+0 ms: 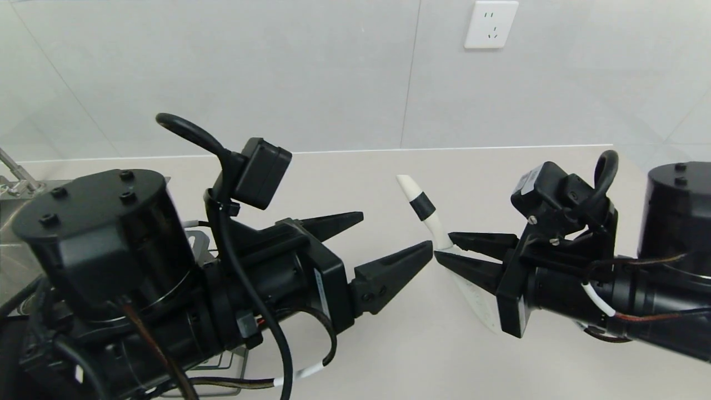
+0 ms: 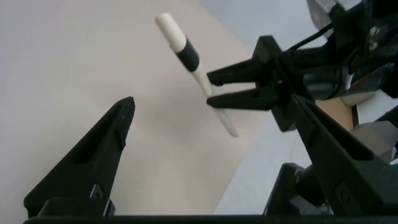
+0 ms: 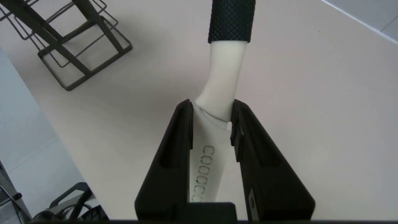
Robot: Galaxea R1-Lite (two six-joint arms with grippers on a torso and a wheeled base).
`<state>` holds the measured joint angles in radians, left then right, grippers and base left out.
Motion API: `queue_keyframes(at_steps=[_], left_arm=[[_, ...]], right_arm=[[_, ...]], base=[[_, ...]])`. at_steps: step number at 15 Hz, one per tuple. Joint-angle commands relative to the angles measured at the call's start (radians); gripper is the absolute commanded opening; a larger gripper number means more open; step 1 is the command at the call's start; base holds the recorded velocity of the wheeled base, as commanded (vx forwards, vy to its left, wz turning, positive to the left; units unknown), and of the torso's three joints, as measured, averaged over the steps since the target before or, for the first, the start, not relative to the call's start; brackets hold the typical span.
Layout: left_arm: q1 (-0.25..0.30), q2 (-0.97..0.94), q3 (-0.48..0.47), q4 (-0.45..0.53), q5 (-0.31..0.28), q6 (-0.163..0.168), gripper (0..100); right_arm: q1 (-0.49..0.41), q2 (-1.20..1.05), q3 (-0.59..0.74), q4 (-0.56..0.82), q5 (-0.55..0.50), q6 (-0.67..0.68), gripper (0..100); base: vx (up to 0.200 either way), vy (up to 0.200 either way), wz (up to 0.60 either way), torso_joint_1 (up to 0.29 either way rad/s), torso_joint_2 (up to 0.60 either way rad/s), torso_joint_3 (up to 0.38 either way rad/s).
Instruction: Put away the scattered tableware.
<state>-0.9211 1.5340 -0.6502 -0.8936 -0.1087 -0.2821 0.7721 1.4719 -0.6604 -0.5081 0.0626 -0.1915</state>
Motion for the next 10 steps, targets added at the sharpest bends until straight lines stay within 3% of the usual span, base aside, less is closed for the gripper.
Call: queue_keyframes(at_steps=[1,5,8,10], left_arm=[[-0.022,0.051,-0.019,-0.018,0.004,0.0,100],[-0.025,0.106,-0.057,-0.028,0.007,0.0,100],[-0.032,0.164,-0.068,-0.128,0.011,0.0,100],[-0.042,0.218,-0.068,-0.225,0.07,0.0,100]], right_arm=[[0.001,-0.007,0.001,0.0,0.0,0.0,0],[0.003,-0.008,-0.002,0.0,0.0,0.0,0],[0.003,-0.008,-0.002,-0.001,0.002,0.0,0],[0.003,-0.008,-0.002,-0.001,0.002,0.0,0]], base=[[0.0,0.0,0.0,0.0,0.0,0.0],[0.0,0.0,0.0,0.0,0.0,0.0],[0.0,0.0,0.0,0.0,0.0,0.0],[0.0,0.0,0.0,0.0,0.0,0.0]])
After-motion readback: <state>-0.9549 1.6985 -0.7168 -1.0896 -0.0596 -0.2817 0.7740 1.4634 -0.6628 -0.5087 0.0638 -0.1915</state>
